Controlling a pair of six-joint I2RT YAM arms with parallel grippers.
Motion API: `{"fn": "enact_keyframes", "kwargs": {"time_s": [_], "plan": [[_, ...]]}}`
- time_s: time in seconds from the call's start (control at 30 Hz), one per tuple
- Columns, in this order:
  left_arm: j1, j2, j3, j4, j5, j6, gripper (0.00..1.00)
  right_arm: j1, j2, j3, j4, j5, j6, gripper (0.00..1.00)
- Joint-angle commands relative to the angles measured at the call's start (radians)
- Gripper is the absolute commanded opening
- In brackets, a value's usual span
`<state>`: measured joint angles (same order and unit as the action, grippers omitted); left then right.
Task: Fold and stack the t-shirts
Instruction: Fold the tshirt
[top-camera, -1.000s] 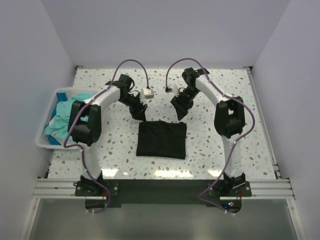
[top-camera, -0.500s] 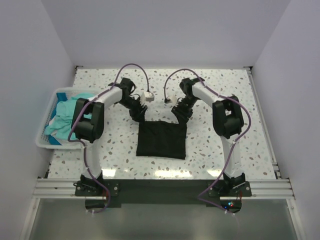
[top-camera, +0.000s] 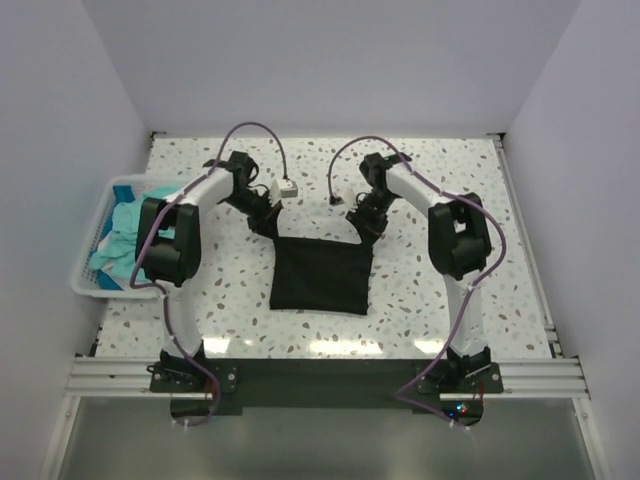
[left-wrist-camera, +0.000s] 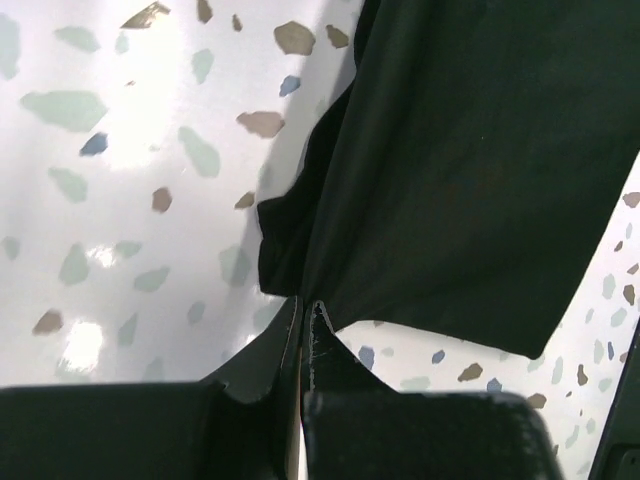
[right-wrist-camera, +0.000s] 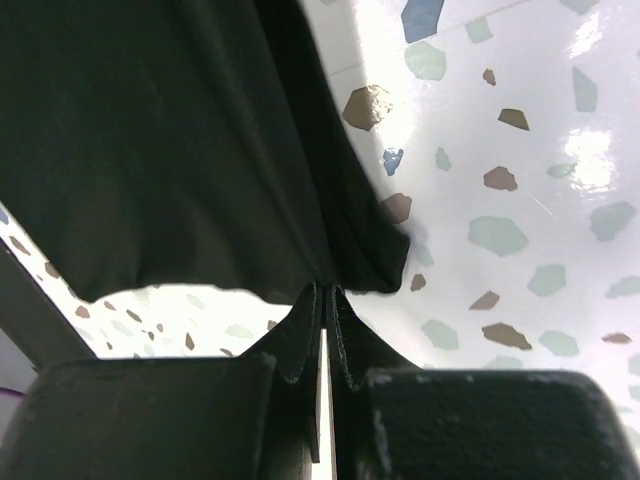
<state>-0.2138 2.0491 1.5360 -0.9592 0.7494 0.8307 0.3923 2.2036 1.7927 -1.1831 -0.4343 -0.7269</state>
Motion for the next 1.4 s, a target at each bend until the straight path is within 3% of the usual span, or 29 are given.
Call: {"fn": "enact_keyframes", "kwargs": {"time_s": [0.0, 0.3, 0.57, 0.63, 0.67, 0.73, 0.77, 0.8, 0.83, 0.87, 0.9, 0.93, 0.97, 1.07, 1.13, 1.2, 1.23, 1.37], "plan": [[0.042, -0.069, 0.038, -0.073, -0.022, 0.059, 0.00, 0.003, -0.097, 0.019, -0.026, 0.025, -0.009, 0.00], [0.053, 0.035, 0.052, 0.063, -0.104, -0.007, 0.00, 0.003, -0.022, 0.137, -0.046, 0.023, 0.052, 0.00], [0.053, 0.123, 0.087, 0.181, -0.172, -0.074, 0.00, 0.003, 0.100, 0.175, 0.147, 0.130, 0.194, 0.00], [0.053, 0.128, 0.088, 0.220, -0.199, -0.116, 0.06, 0.003, 0.102, 0.171, 0.225, 0.164, 0.266, 0.00], [0.054, 0.125, 0.087, 0.232, -0.205, -0.128, 0.14, 0.002, 0.096, 0.171, 0.243, 0.181, 0.288, 0.00], [0.063, 0.105, 0.078, 0.260, -0.182, -0.172, 0.27, 0.003, 0.081, 0.172, 0.261, 0.195, 0.329, 0.12], [0.079, 0.065, 0.070, 0.269, -0.158, -0.191, 0.39, 0.002, 0.049, 0.171, 0.263, 0.200, 0.340, 0.34], [0.089, 0.036, 0.061, 0.281, -0.133, -0.211, 0.44, -0.001, 0.027, 0.160, 0.267, 0.195, 0.360, 0.46], [0.100, -0.034, 0.026, 0.319, -0.081, -0.258, 0.55, -0.006, -0.007, 0.149, 0.287, 0.189, 0.375, 0.55], [0.108, -0.074, 0.009, 0.332, -0.056, -0.278, 0.65, -0.007, -0.039, 0.137, 0.298, 0.178, 0.391, 0.72], [0.114, -0.116, -0.011, 0.342, -0.035, -0.294, 0.91, -0.010, -0.112, 0.111, 0.307, 0.137, 0.417, 0.80], [0.114, -0.195, -0.036, 0.344, 0.016, -0.326, 1.00, -0.015, -0.146, 0.097, 0.321, 0.108, 0.434, 0.86], [0.113, -0.237, -0.089, 0.344, 0.054, -0.347, 1.00, -0.017, -0.178, 0.083, 0.323, 0.083, 0.451, 0.97], [0.067, -0.384, -0.250, 0.384, 0.129, -0.496, 1.00, -0.015, -0.304, -0.002, 0.329, -0.085, 0.552, 0.99], [0.027, -0.476, -0.342, 0.443, 0.218, -0.629, 1.00, -0.013, -0.373, -0.111, 0.365, -0.259, 0.677, 0.99], [-0.041, -0.532, -0.515, 0.551, 0.260, -0.769, 1.00, 0.002, -0.404, -0.253, 0.433, -0.308, 0.871, 0.99], [-0.067, -0.575, -0.580, 0.688, 0.278, -0.933, 1.00, 0.022, -0.415, -0.294, 0.469, -0.361, 0.905, 0.99], [-0.157, -0.626, -0.836, 1.130, 0.298, -1.315, 1.00, 0.114, -0.427, -0.443, 0.542, -0.481, 0.977, 0.99]]}}
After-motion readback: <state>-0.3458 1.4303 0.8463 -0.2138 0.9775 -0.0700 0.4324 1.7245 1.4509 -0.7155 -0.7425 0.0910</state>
